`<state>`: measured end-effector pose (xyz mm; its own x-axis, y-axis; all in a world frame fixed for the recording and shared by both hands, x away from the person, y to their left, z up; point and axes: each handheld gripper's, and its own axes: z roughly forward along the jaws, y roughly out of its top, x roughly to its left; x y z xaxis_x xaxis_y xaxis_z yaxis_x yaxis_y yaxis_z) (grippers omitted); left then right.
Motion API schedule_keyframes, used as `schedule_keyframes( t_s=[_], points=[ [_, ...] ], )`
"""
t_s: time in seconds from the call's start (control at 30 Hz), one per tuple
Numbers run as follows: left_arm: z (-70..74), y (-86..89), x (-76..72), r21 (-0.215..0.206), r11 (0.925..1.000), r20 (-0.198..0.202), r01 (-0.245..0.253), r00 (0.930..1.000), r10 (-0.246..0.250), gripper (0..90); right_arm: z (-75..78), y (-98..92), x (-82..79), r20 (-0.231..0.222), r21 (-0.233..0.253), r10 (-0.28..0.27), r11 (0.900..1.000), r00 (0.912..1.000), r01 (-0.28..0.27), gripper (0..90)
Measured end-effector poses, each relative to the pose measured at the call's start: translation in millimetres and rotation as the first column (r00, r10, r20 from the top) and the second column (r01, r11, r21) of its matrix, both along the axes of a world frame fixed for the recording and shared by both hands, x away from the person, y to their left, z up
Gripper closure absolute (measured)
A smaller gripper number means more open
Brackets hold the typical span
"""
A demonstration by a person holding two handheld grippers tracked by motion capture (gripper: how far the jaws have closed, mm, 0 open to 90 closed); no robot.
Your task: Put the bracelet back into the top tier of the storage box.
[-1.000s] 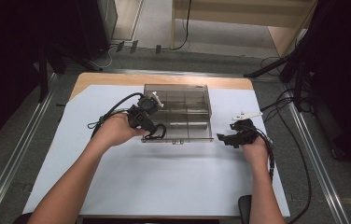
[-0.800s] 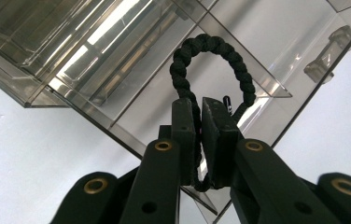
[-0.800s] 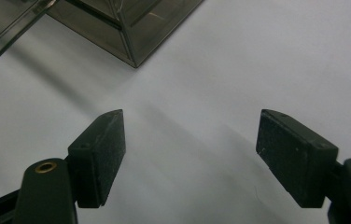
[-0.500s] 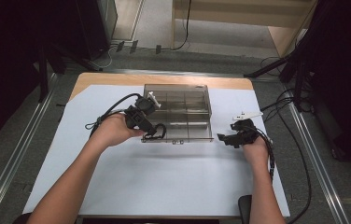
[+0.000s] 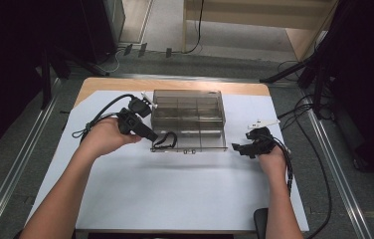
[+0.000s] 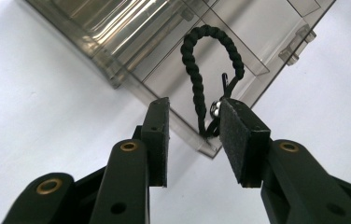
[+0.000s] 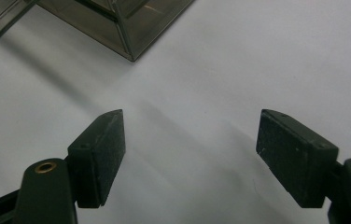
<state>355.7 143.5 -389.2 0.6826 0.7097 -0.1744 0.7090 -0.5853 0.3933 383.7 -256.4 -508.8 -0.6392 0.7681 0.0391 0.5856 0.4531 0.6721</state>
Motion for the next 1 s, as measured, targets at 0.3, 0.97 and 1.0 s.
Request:
schedule_keyframes(
  t_s=[0.3, 0.97, 1.0],
  points=[
    [-2.7, 25.9, -16.8, -0.019, 0.9988, 0.017, -0.046, 0.9988, 0.046, 51.3, -1.6, 3.0, -0.7, -0.001, -0.019, 0.013, 1.000, 0.9999, -0.013, 25.1],
    [-31.2, 76.1, -26.4, -0.082, 0.9888, 0.078, -0.125, 0.9883, 0.131, 35.3, -0.7, 1.6, 0.5, 0.015, 0.002, 0.014, 1.000, 0.9998, -0.014, 24.7],
    [-32.6, 77.6, -26.6, -0.081, 0.9874, 0.081, -0.136, 0.9865, 0.143, 35.3, -0.7, 1.6, 0.5, 0.015, 0.002, 0.014, 1.000, 0.9998, -0.014, 24.7]
  ],
)
